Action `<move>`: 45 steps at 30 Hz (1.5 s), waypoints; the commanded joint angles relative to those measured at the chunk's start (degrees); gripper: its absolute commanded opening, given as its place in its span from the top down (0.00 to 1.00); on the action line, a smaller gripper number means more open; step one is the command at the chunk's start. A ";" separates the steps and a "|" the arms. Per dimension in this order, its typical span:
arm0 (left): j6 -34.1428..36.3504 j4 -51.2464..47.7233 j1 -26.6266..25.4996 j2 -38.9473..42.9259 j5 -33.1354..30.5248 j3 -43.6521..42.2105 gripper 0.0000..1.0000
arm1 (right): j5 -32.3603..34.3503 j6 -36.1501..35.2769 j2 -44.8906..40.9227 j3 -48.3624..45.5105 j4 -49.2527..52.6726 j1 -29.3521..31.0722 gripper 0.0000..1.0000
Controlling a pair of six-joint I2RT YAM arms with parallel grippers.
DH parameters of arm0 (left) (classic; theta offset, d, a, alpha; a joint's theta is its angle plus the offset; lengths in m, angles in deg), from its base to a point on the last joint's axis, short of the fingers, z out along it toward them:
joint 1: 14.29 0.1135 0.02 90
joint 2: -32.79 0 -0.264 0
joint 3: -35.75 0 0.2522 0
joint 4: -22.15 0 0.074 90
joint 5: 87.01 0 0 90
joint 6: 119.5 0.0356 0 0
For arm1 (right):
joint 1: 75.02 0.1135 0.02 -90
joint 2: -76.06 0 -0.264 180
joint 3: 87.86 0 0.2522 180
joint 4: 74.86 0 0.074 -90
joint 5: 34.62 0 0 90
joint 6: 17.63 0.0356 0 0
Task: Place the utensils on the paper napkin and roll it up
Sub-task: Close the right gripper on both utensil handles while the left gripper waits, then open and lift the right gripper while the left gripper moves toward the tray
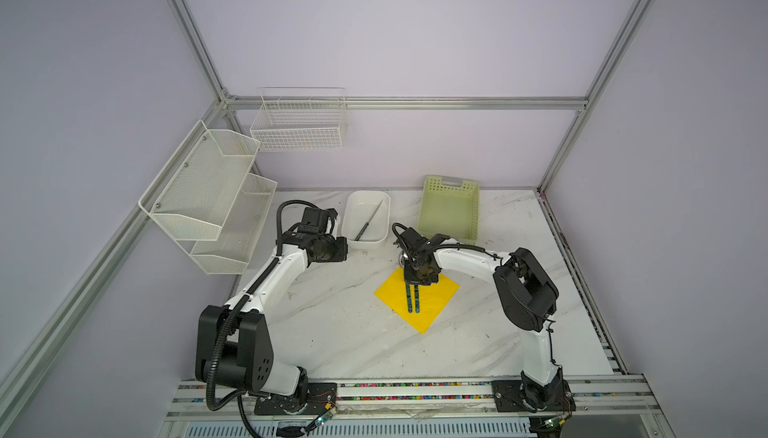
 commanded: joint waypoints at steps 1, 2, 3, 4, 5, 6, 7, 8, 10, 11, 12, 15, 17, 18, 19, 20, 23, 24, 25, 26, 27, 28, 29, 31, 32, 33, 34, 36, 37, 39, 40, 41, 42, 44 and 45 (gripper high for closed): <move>-0.83 1.53 0.66 -0.19 1.27 1.38 0.82 | 1.57 0.24 1.35 1.94 2.28 0.24 0.84; -0.83 1.51 0.75 -0.25 1.40 1.43 0.82 | 1.57 0.12 1.36 2.01 2.25 0.24 0.84; -0.83 1.52 0.80 -0.35 1.49 1.50 0.82 | 1.48 0.02 1.43 2.16 2.30 0.24 0.84; -0.83 1.44 0.75 -0.41 1.62 1.46 0.82 | 1.50 -0.06 1.65 2.14 2.25 0.24 0.84; -0.83 1.46 0.75 -0.62 1.73 1.51 0.82 | 1.49 -0.17 1.78 2.16 2.23 0.24 0.84; -0.89 1.44 0.75 -0.62 1.82 1.58 0.82 | 1.44 -0.32 1.89 2.16 2.28 0.24 0.84; -0.91 1.40 0.84 -0.67 1.78 1.54 0.82 | 1.40 -0.49 2.02 2.10 2.37 0.25 0.84; -0.91 1.44 0.84 -0.67 1.80 1.55 0.82 | 1.28 -0.59 2.13 2.13 2.34 0.24 0.84; -0.91 1.44 0.84 -0.69 1.77 1.61 0.82 | 1.30 -1.02 2.41 2.10 2.49 0.24 0.84; -0.91 1.44 0.91 -0.76 1.77 1.54 0.82 | 1.38 -1.19 2.49 2.17 2.57 0.24 0.84; -0.91 1.44 0.93 -0.70 1.90 1.55 0.82 | 1.48 -1.35 2.56 2.16 2.63 0.20 0.84; -0.91 1.45 0.93 -0.79 1.93 1.61 0.82 | 1.67 -1.73 2.70 2.36 3.05 0.24 0.84; -0.91 1.44 0.91 -0.85 2.02 1.54 0.82 | 1.91 -1.82 2.63 2.56 3.12 0.17 0.84; -0.91 1.44 0.92 -0.85 1.94 1.54 0.82 | 2.01 -1.83 2.50 2.67 3.11 0.20 0.84; -0.91 1.48 0.93 -0.76 1.89 1.54 0.82 | 2.10 -1.90 2.61 2.74 3.26 0.17 0.84; -0.91 1.44 1.01 -0.76 1.93 1.58 0.82 | 2.18 -2.04 2.69 2.92 3.35 0.22 0.84; -0.91 1.44 1.02 -0.72 1.74 1.46 0.82 | 2.18 -2.52 2.89 3.27 3.79 0.19 0.85; -0.96 1.44 1.02 -0.67 1.74 1.51 0.82 | 2.31 -2.68 3.11 3.32 4.04 0.23 0.85; -1.00 1.44 1.02 -0.76 1.70 1.52 0.82 | 2.36 -2.79 3.06 3.32 4.11 0.22 0.84; -1.00 1.44 1.02 -0.84 1.79 1.56 0.82 | 2.36 -2.87 3.11 3.22 4.11 0.22 0.85; -1.00 1.44 1.06 -0.84 1.91 1.54 0.82 | 2.35 -2.88 3.11 3.20 4.07 0.27 0.85; -1.00 1.49 1.09 -0.93 1.88 1.60 0.82 | 2.32 -2.95 3.12 3.10 4.06 0.21 0.85; -1.00 1.48 1.05 -0.94 1.93 1.59 0.82 | 2.29 -2.95 3.14 3.05 4.06 0.22 0.84; -1.05 1.44 1.06 -0.97 2.00 1.59 0.82 | 2.18 -3.06 3.19 2.92 3.99 0.24 0.84; -1.00 1.44 1.10 -0.96 2.00 1.56 0.82 | 2.18 -3.04 3.20 2.92 4.01 0.22 0.84; -1.00 1.44 1.07 -0.94 1.98 1.57 0.82 | 2.13 -3.06 3.20 3.00 4.07 0.15 0.83; -1.00 1.44 1.08 -0.96 1.95 1.54 0.82 | 2.25 -3.05 3.12 3.07 4.12 0.21 0.82; -1.00 1.43 1.08 -0.94 2.00 1.59 0.82 | 2.28 -3.06 2.98 3.33 4.27 0.17 0.80; -0.92 1.46 1.07 -0.94 2.11 1.56 0.82 | 2.36 -3.06 2.77 3.57 4.39 0.15 0.80; -0.74 1.36 1.17 -0.94 2.36 1.46 0.81 | 2.52 -2.99 2.34 3.99 4.66 0.18 0.79; -0.70 1.35 1.12 -1.02 2.40 1.47 0.81 | 2.67 -2.97 1.91 4.11 4.84 0.24 0.77; -0.61 1.35 1.17 -1.04 2.50 1.51 0.81 | 2.72 -2.93 1.44 4.35 4.94 0.22 0.75; -0.56 1.31 1.16 -1.22 2.48 1.54 0.81 | 2.76 -2.88 0.90 4.41 5.12 0.18 0.74; -0.39 1.27 1.13 -1.66 2.52 2.06 0.81 | 3.06 -2.79 -0.34 4.44 5.29 0.15 0.71; -0.30 1.14 1.21 -1.90 2.39 2.38 0.81 | 3.22 -2.79 -1.04 4.36 5.37 0.09 0.70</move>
